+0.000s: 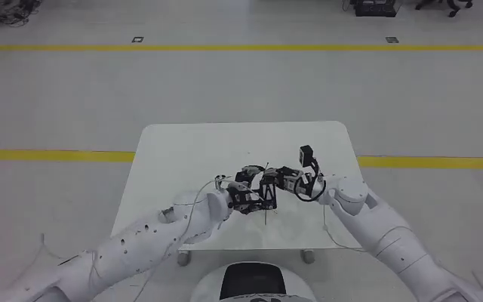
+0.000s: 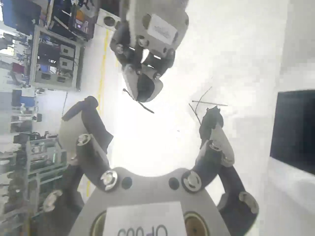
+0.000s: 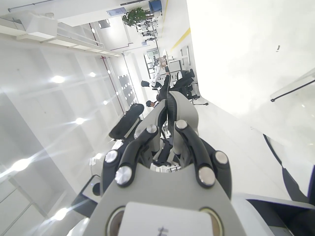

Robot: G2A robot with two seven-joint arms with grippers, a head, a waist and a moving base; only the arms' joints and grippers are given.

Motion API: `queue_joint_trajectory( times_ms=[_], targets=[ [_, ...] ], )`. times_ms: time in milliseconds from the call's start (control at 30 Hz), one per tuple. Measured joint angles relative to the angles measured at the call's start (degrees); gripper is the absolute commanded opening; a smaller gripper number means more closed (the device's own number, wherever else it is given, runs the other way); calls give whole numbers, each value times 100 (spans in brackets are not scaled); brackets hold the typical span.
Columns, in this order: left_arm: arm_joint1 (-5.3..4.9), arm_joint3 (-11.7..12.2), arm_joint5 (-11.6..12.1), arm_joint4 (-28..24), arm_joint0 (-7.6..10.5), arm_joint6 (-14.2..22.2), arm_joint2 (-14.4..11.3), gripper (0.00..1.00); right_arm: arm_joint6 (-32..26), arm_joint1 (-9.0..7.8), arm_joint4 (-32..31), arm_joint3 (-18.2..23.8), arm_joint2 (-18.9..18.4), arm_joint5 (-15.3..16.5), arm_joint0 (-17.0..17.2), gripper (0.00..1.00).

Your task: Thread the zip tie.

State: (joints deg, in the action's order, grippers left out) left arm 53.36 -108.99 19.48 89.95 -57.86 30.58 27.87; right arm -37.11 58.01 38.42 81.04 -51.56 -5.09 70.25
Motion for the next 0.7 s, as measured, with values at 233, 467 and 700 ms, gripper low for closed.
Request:
queue_joint_trajectory(
  times_ms=[233, 467, 700],
  targets=[
    [-54, 17, -47, 0, 196, 45, -225, 100, -24, 13, 66, -4, -10, -42, -9, 0],
    [-42, -30, -99, 0, 471, 257, -451, 100, 120, 48, 114, 80, -46, -151, 94, 0],
    [-42, -31, -176, 0, 511, 299, -495, 100, 137, 51, 107, 91, -46, -145, 105, 0]
  ],
)
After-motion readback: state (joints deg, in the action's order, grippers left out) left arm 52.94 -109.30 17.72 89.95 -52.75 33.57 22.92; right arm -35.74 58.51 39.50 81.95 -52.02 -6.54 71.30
